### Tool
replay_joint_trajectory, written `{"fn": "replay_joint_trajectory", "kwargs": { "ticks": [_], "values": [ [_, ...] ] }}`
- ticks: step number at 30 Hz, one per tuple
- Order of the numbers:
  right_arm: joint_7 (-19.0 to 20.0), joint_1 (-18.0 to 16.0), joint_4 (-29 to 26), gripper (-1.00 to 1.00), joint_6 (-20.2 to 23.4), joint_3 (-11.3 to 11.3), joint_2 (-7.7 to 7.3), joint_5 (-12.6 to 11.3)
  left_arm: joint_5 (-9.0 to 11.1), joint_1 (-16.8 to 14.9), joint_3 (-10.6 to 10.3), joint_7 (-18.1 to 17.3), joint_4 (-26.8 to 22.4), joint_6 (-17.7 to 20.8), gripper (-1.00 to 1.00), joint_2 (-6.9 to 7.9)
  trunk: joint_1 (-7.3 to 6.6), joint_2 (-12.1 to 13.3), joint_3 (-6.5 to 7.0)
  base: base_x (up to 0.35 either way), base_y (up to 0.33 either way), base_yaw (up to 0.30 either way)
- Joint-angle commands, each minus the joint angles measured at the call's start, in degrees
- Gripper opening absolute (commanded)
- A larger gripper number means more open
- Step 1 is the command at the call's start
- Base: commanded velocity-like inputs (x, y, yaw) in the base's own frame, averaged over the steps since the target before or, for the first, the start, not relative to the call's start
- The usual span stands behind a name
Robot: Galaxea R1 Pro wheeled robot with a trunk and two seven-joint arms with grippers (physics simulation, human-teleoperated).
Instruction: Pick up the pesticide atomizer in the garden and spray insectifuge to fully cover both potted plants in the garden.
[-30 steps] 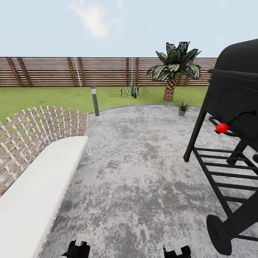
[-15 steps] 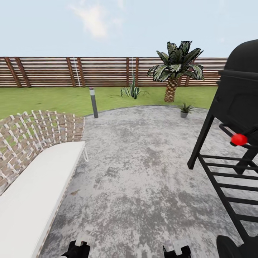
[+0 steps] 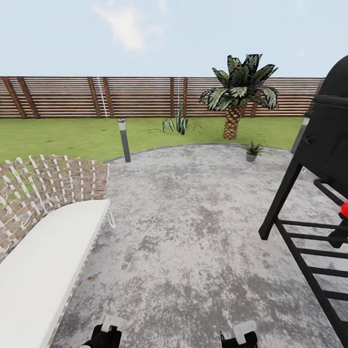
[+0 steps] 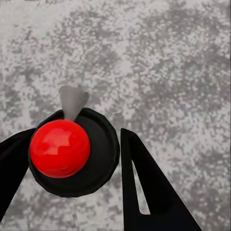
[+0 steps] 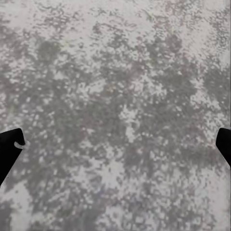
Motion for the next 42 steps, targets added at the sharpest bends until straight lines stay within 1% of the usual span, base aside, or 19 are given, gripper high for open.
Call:
{"fn": "replay_joint_trajectory", "kwargs": {
  "ticks": [1,16,26,42],
  "values": [
    [-0.6,-0.04,0.07,1.0,-0.02,0.17,-0.03,0.6,-0.07,-0.03,-0.2,-0.05,0.04,-0.21,-1.0,0.02,0.03,-0.02,-0.05,0.334,0.0,0.0],
    [-0.6,-0.04,0.07,1.0,-0.02,0.13,-0.01,0.6,-0.08,-0.03,-0.23,-0.05,0.04,-0.21,-1.0,0.09,0.03,-0.02,-0.05,0.334,0.0,-0.001],
    [-0.6,-0.04,0.07,1.0,-0.02,0.21,-0.02,0.6,-0.13,-0.03,-0.23,-0.05,0.04,-0.21,-1.0,0.05,0.03,-0.02,-0.05,0.334,0.0,-0.177],
    [-0.52,-0.04,0.07,1.0,-0.02,0.21,0.07,0.6,-0.08,-0.03,-0.19,-0.05,0.04,-0.21,-1.0,0.11,0.03,-0.02,-0.05,0.334,0.0,-0.003]
  ]
}}
